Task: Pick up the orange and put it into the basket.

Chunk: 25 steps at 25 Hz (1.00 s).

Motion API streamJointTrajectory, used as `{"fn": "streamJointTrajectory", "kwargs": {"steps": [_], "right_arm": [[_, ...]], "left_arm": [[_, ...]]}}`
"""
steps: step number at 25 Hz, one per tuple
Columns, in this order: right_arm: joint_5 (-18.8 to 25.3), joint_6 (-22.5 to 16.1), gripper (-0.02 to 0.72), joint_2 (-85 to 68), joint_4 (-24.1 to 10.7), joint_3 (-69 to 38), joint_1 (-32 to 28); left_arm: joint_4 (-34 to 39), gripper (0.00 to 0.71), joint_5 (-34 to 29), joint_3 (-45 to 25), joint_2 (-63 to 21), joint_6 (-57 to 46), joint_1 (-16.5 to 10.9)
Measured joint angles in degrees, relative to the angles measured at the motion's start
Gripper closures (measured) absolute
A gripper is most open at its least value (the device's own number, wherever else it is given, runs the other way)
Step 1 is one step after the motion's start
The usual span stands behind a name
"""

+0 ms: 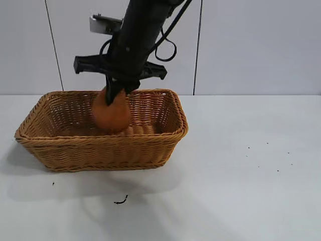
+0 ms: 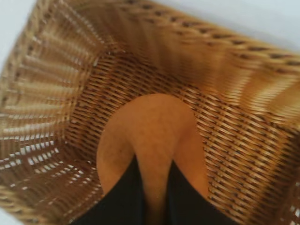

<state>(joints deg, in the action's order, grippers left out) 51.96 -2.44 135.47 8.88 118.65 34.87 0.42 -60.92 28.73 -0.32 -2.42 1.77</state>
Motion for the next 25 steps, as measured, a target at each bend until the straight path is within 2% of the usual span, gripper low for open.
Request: {"fn": "streamJointTrajectory", "kwargs": {"steps": [2,5,9,14,18,25], "right_arm": [[1.35,0.42,0.071,-0.19,-0.07,1.22,0.00],[5.45,0.59,0.024,-0.25,-1.09,4.69,0.00],[10.92,-0.51,0.012,-0.25,-4.85,10.91,-0.12],[14.19,-1.95,0.010,-0.30,-8.52,15.66,-2.57],[16.92,-2.01,0.010,-0.30,-10.84,15.91,-7.94],[17.70,-2.01,0.010,-0.30,-12.03,15.91,-20.31]], "left_arm": [[0.00,0.044,0.00,0.00,0.00,0.00,0.00],[0.00,0.044,0.00,0.00,0.00,0.00,0.00],[0.00,0.044,0.00,0.00,0.00,0.00,0.00],[0.00,0.044,0.00,0.00,0.00,0.00,0.00],[0.00,0.044,-0.07,0.00,0.00,0.00,0.00],[0.00,0.044,-0.02,0.00,0.00,0.00,0.00]]}}
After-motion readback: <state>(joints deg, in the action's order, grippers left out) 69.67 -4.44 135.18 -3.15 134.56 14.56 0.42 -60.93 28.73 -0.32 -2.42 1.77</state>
